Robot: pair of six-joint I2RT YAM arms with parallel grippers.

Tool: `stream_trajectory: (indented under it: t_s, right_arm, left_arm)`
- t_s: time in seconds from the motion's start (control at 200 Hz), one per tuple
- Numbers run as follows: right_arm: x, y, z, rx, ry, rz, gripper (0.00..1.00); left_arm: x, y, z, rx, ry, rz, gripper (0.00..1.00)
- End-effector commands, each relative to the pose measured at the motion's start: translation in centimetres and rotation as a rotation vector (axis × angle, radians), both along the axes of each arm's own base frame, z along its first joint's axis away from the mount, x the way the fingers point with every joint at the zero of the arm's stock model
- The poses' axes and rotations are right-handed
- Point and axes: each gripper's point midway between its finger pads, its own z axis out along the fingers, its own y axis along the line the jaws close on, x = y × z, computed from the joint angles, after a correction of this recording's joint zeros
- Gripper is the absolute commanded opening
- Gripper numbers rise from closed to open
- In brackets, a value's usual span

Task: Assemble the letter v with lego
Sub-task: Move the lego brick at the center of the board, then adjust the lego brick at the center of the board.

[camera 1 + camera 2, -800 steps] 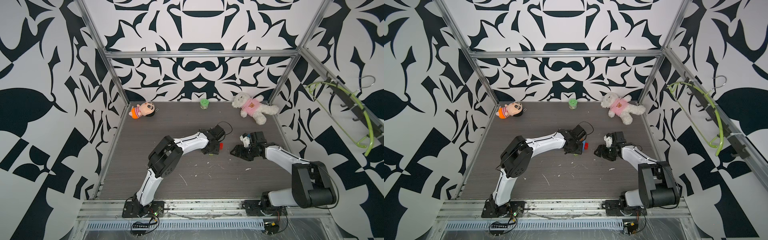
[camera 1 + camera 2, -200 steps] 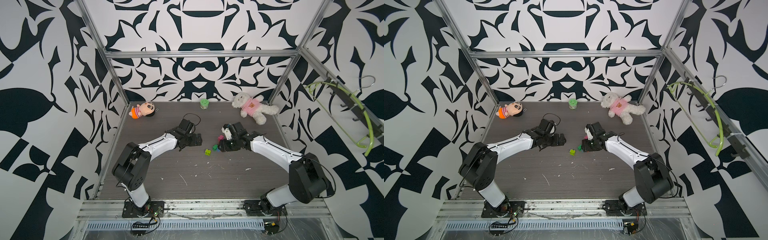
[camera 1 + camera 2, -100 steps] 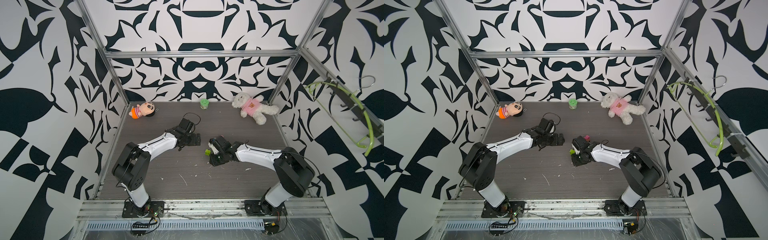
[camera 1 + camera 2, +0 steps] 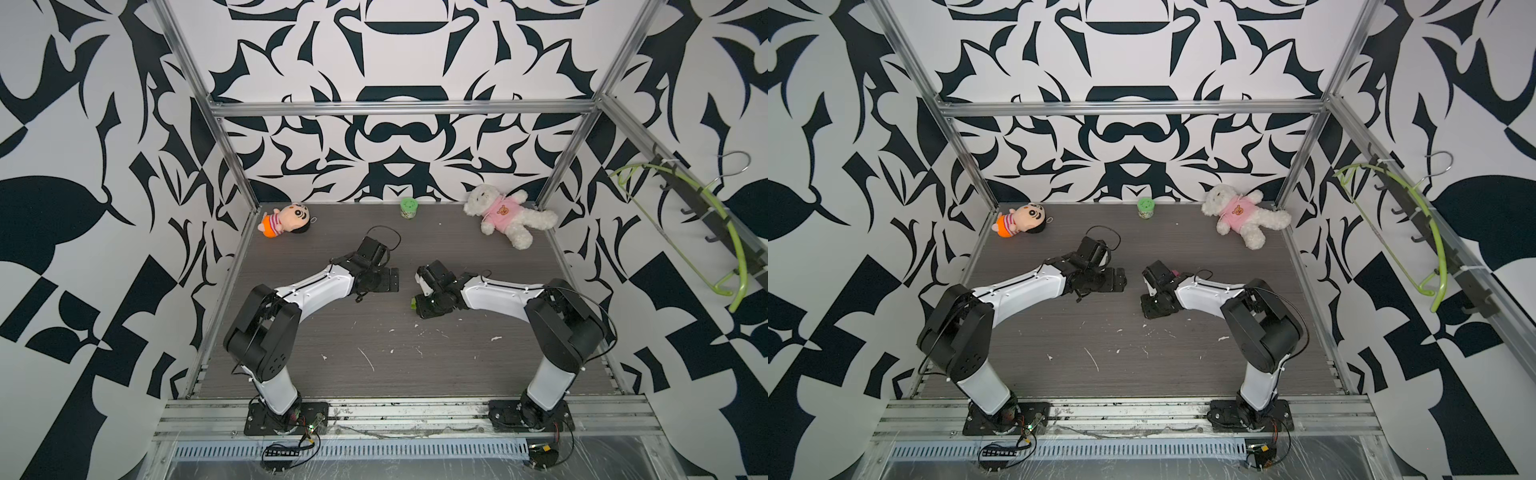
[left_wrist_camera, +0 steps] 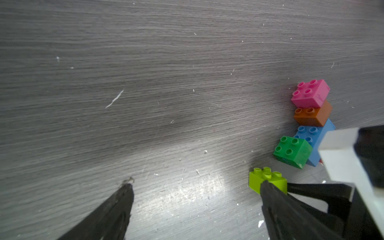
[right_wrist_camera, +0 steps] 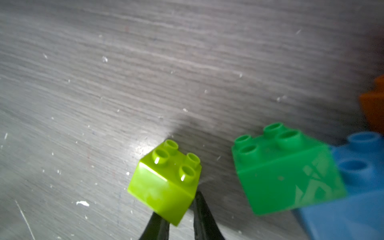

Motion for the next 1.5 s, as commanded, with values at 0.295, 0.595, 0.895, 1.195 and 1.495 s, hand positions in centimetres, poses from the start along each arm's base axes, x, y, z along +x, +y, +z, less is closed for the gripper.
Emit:
stream_trajectory:
  t_s: [0.295,0.595,0.895,1.195,1.495]
  right_arm:
    - [1.7,0.4,3.9,0.026,-0.072,0.002,0.27]
    - [1.4,-7.0,6.6,-0.140,-0.117,-0.080,0.60]
    - [6.0,-7.1,4.8,-0.132,-0.052,-0.100,0.68]
    - [7.2,-7.5,2.9,-0.141,-0.023,-0.143,0.63]
    - [4.1,-8.9,2.9,-0.133,0.001,-0.186,0.59]
  left_arm:
    - [-0.3,0.7,0.9,0.011,-0.012,-0.003,0.99]
    - [0.2,-0.5,1.1,-0.042,-0.018,-0.021,0.99]
    - [0.2,-1.1,1.2,-0.078,-0.015,-0.023,0.99]
    - [-0.1,-1.3,0.4,-0.089,0.006,-0.028,0.99]
    - [0.1,-2.5,0.5,-0.147,0.009,-0.038,0.99]
